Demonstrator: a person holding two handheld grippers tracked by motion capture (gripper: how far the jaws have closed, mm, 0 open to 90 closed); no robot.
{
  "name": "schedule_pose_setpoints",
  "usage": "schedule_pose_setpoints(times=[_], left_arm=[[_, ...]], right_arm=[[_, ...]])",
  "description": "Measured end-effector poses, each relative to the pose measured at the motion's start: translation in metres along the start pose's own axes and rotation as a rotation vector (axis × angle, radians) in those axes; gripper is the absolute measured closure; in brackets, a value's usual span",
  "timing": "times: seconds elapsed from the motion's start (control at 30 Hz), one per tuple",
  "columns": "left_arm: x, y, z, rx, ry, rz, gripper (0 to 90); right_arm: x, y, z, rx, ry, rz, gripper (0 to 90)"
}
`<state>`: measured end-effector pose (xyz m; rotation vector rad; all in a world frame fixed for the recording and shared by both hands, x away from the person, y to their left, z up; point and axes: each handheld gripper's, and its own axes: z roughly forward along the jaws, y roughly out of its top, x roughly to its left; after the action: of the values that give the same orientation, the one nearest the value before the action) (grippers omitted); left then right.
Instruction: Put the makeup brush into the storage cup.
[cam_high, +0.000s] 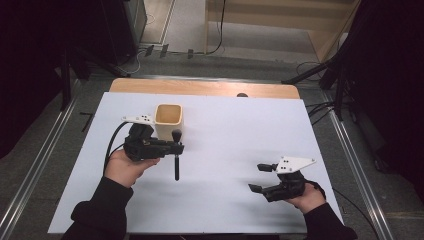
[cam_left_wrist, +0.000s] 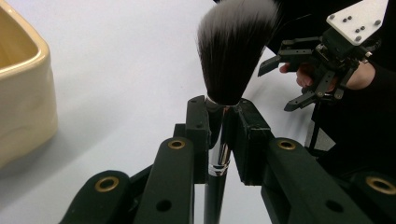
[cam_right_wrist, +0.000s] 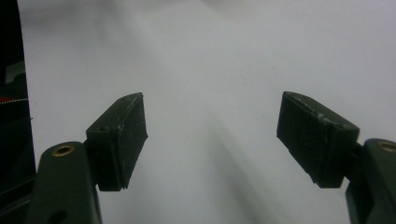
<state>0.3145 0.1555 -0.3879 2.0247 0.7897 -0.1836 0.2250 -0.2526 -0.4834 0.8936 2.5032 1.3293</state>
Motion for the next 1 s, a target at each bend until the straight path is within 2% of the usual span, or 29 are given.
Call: schedule_pose_setpoints(times=[1.0], left_arm=[[0.006,0.037,-0.02,-0.022,0.052,0.01,78.5]], right_arm=[[-0.001,0.0,-0.001,-0.003,-0.001,0.009,25.3]])
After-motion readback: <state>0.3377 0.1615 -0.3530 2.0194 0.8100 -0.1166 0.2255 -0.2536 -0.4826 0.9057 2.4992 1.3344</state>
